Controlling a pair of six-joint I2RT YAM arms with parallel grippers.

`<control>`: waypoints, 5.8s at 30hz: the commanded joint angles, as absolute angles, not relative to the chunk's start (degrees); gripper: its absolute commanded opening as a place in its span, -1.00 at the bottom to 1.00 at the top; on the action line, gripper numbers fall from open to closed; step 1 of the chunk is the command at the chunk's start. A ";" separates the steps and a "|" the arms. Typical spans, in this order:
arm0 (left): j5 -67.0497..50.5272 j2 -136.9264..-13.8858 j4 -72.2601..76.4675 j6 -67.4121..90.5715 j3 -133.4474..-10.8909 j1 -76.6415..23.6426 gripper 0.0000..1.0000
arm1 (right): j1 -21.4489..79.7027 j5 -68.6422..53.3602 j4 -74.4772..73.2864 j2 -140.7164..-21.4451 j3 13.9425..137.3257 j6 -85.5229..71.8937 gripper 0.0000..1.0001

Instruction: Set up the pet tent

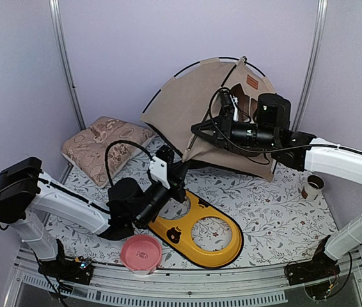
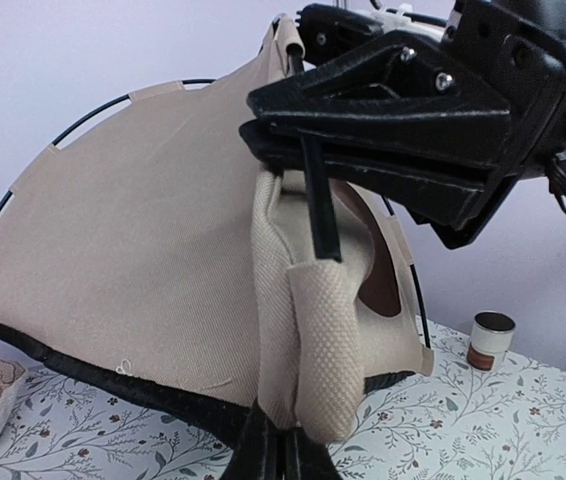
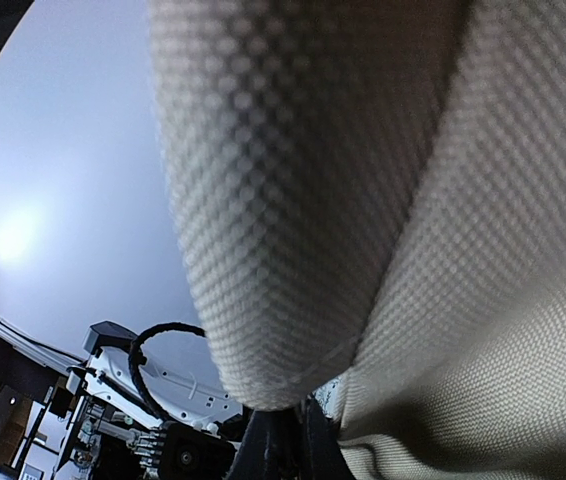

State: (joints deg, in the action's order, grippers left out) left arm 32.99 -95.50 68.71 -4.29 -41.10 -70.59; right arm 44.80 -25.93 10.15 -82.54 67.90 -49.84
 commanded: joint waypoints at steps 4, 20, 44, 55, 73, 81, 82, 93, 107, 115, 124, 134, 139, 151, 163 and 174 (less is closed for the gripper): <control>31.53 -96.24 66.91 -3.33 -40.96 -73.38 -1.00 | 40.52 -17.12 11.86 -80.35 68.70 -49.28 -1.00; 31.41 -96.75 66.29 -2.80 -41.48 -73.37 -1.00 | 40.17 -17.75 11.77 -80.36 68.70 -49.35 -1.00; 31.48 -97.43 65.73 -2.77 -42.53 -73.38 -1.00 | 40.50 -20.80 13.34 -82.11 66.39 -51.36 -1.00; 31.44 -97.29 65.59 -2.85 -42.85 -73.30 -1.00 | 41.81 -20.92 13.71 -83.21 65.59 -51.91 -1.00; 29.70 -94.96 64.18 0.16 -42.43 -71.45 -1.00 | 44.18 -20.08 12.87 -82.61 62.52 -51.79 -1.00; 29.02 -92.29 63.15 1.15 -41.57 -70.42 -1.00 | 44.83 -18.70 10.26 -81.83 61.54 -50.14 -1.00; 28.95 -92.09 62.97 1.14 -41.57 -70.40 -1.00 | 44.90 -18.57 10.02 -81.74 61.45 -49.91 -1.00; 28.02 -91.24 60.35 2.48 -42.52 -69.65 -1.00 | 46.96 -17.43 8.35 -81.98 61.68 -47.93 -1.00; 24.88 -89.26 56.16 4.22 -42.42 -68.38 -1.00 | 47.65 -14.52 4.01 -81.03 62.04 -44.58 -0.83; 22.70 -89.39 53.70 3.98 -42.70 -68.20 -1.00 | 47.75 -12.82 2.77 -80.82 64.24 -42.95 -0.23; 20.57 -87.05 50.42 8.35 -40.41 -65.55 -1.00 | 47.78 -13.08 -1.03 -77.35 64.90 -40.93 0.44; 19.98 -77.52 41.13 17.36 -33.27 -60.08 -0.97 | 47.75 -9.85 -7.32 -70.28 62.68 -36.30 0.99; 21.22 -73.62 27.66 24.70 -33.85 -54.88 -0.80 | 47.72 -12.79 -11.44 -71.52 66.17 -31.66 0.98; 28.82 -56.11 3.10 34.32 -29.71 -53.79 0.41 | 46.73 -8.25 -17.85 -69.14 70.40 -24.55 0.98; 28.66 -51.95 -6.43 29.18 -36.57 -53.31 0.66 | 37.19 -0.61 -23.68 -65.13 69.79 -20.66 0.98; 17.41 -60.73 -6.75 25.86 -47.25 -47.09 0.61 | 31.47 -4.71 -19.24 -75.00 70.57 -10.05 0.86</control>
State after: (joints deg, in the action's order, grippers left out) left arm 22.85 -60.10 -6.70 27.46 -45.80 -49.58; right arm 32.60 -2.31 -21.76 -70.17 68.86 -15.84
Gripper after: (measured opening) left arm 0.805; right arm 0.947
